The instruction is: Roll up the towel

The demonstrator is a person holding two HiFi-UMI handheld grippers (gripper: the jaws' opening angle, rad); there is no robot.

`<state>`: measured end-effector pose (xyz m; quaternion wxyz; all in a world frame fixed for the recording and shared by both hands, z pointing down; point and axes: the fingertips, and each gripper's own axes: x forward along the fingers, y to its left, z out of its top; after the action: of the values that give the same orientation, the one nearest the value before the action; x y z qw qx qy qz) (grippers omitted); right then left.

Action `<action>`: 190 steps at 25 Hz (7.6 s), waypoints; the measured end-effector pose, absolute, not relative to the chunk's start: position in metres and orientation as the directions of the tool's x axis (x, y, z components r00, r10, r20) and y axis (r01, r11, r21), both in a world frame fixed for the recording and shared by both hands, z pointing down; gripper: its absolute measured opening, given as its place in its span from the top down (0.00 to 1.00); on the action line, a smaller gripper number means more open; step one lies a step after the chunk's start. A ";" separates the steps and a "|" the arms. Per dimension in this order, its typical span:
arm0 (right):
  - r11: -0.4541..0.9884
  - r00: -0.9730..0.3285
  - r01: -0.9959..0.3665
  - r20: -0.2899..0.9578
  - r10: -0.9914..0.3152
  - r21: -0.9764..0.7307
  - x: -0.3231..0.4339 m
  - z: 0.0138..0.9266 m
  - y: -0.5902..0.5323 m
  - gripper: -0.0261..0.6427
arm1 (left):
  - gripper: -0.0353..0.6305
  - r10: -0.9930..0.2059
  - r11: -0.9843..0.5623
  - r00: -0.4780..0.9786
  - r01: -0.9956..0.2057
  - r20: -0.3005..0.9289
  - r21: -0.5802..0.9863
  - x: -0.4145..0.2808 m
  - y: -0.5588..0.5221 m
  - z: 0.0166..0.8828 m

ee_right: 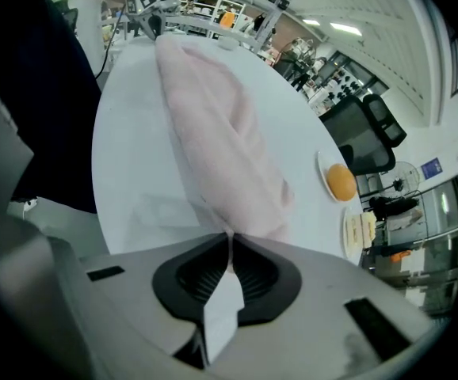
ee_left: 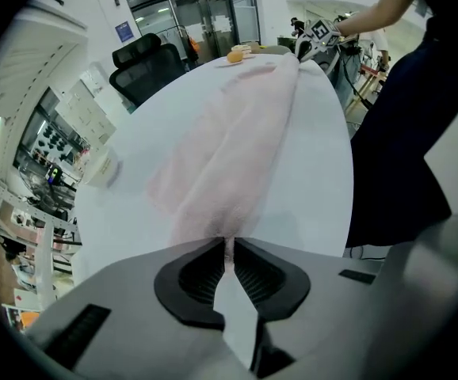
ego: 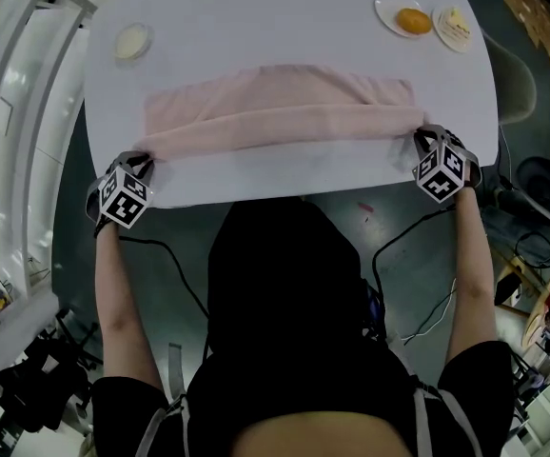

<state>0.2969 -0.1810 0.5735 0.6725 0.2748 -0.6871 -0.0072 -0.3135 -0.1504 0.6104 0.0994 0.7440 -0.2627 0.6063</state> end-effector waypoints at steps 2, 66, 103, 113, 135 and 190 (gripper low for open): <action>0.843 0.041 -0.356 0.908 -0.417 0.404 0.298 0.559 -0.187 0.93 | 0.89 -0.297 -0.840 0.124 -0.505 0.947 -0.197 -0.319 -0.155 0.602; 0.927 -0.154 -0.376 0.986 -0.063 0.001 0.297 0.527 -0.133 0.93 | 0.92 -0.143 -0.955 0.117 -0.276 0.983 -0.106 -0.316 -0.159 0.559; 0.736 -0.059 -0.658 0.963 -0.262 0.159 0.346 0.562 -0.290 0.58 | 0.78 -0.358 -0.858 0.008 -0.397 0.934 -0.325 -0.331 -0.311 0.574; 0.794 -0.143 -0.583 0.940 -0.309 0.172 0.321 0.523 -0.237 0.58 | 0.78 -0.349 -0.881 0.063 -0.362 0.935 -0.304 -0.330 -0.250 0.552; 0.890 0.070 -0.256 0.925 -0.373 0.378 0.306 0.567 -0.195 0.89 | 0.91 -0.303 -0.926 -0.057 -0.218 0.951 -0.308 -0.327 -0.225 0.611; 0.495 -0.549 -0.790 0.058 -0.834 -0.362 0.130 0.313 -0.160 0.41 | 0.59 -0.628 -0.729 0.777 -0.603 0.033 0.323 -0.034 -0.176 0.325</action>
<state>0.1298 -0.1603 0.3132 -0.0625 0.4707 -0.8623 0.1759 -0.0341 -0.1757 0.3249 0.1598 0.9291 -0.3313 -0.0395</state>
